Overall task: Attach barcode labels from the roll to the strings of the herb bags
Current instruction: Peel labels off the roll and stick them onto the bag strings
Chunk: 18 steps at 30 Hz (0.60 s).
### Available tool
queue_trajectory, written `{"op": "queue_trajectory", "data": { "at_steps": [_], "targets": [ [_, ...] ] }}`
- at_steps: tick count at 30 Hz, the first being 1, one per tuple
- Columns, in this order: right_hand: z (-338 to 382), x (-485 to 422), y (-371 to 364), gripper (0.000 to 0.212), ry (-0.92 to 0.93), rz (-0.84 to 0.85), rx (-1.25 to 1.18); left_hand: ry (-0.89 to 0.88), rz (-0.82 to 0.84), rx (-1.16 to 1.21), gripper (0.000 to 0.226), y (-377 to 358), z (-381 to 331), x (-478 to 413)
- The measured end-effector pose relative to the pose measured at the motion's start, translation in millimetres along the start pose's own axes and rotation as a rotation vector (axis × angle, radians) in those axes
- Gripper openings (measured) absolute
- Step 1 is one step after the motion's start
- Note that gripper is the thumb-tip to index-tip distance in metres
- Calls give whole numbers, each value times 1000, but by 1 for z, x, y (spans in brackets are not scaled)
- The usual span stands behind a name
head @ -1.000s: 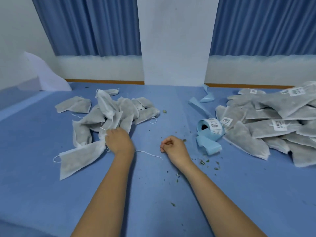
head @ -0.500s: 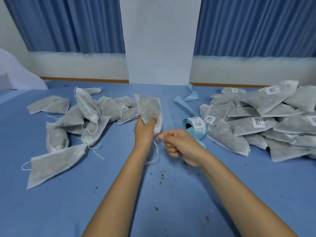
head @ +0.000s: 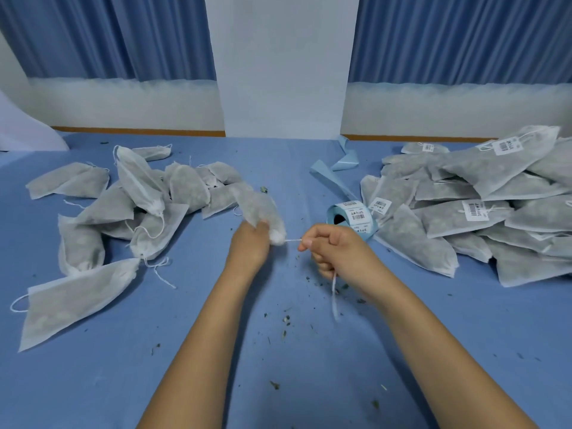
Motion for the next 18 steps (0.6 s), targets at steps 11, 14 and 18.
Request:
{"op": "queue_trajectory", "data": {
  "at_steps": [11, 14, 18],
  "targets": [
    [32, 15, 39, 20, 231, -263, 332, -707, 220, -1, 14, -36, -68, 54],
    [46, 24, 50, 17, 298, -340, 593, -614, 186, 145, 17, -26, -60, 47],
    [48, 37, 74, 15, 320, -547, 527, -596, 323, 292, 25, -29, -62, 50]
  ]
}}
Point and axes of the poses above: each hand's wrist, its own x-axis away from the middle knuckle, its own y-axis out of the back of the hand, z = x × y, the point moved 9 cm from there along -x, towards the middle knuckle, and after that the axes turned 10 degrees about z, right-handed, at the moved point
